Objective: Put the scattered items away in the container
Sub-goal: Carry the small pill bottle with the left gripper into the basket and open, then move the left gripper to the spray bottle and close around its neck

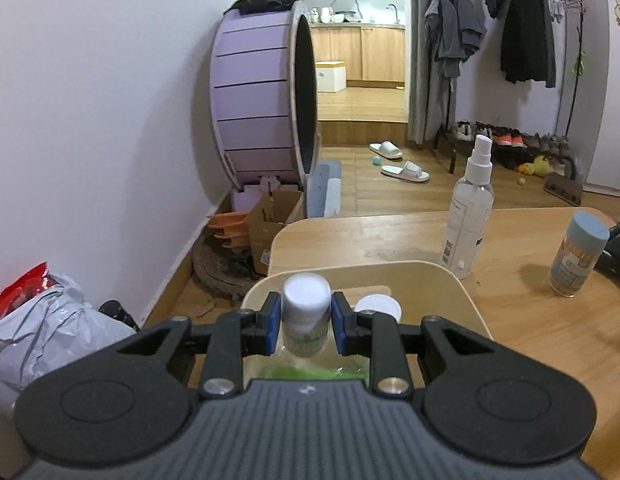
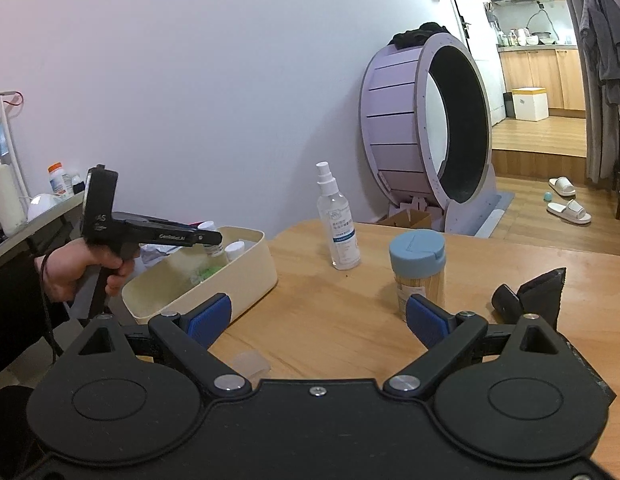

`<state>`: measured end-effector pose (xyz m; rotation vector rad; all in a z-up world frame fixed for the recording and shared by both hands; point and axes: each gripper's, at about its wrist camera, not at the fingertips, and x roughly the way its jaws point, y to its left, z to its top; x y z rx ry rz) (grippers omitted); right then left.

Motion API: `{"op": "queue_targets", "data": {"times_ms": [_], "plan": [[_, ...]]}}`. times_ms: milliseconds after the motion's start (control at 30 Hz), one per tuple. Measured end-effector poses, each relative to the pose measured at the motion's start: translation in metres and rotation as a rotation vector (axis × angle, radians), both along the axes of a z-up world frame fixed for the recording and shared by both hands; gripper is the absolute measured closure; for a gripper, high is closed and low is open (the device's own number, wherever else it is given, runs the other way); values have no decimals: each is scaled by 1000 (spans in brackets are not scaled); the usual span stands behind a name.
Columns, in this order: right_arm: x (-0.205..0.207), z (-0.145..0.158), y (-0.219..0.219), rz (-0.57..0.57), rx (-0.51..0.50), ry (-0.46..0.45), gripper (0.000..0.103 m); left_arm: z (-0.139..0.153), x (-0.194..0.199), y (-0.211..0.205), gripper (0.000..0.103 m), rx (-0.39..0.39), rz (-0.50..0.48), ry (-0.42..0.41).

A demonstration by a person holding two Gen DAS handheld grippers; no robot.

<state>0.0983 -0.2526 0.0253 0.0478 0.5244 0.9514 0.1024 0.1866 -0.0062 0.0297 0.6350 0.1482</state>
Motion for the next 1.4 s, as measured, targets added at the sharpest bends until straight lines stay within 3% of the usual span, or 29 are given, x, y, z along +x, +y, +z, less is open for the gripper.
{"op": "queue_targets", "data": {"times_ms": [433, 733, 867, 1167, 1400], "plan": [[0, 0, -1, -2, 1, -4, 9, 12, -19, -6, 75, -10, -8, -41], [1, 6, -9, -18, 21, -19, 8, 18, -27, -73, 73, -70, -132, -114], [6, 11, -21, -53, 45, -21, 8, 16, -12, -93, 61, -77, -153, -151], [16, 10, -34, -84, 60, -18, 7, 19, 53, -95, 54, -87, -104, -132], [23, 9, -39, -97, 85, -9, 7, 12, 81, -96, 53, -80, -84, -123]]}}
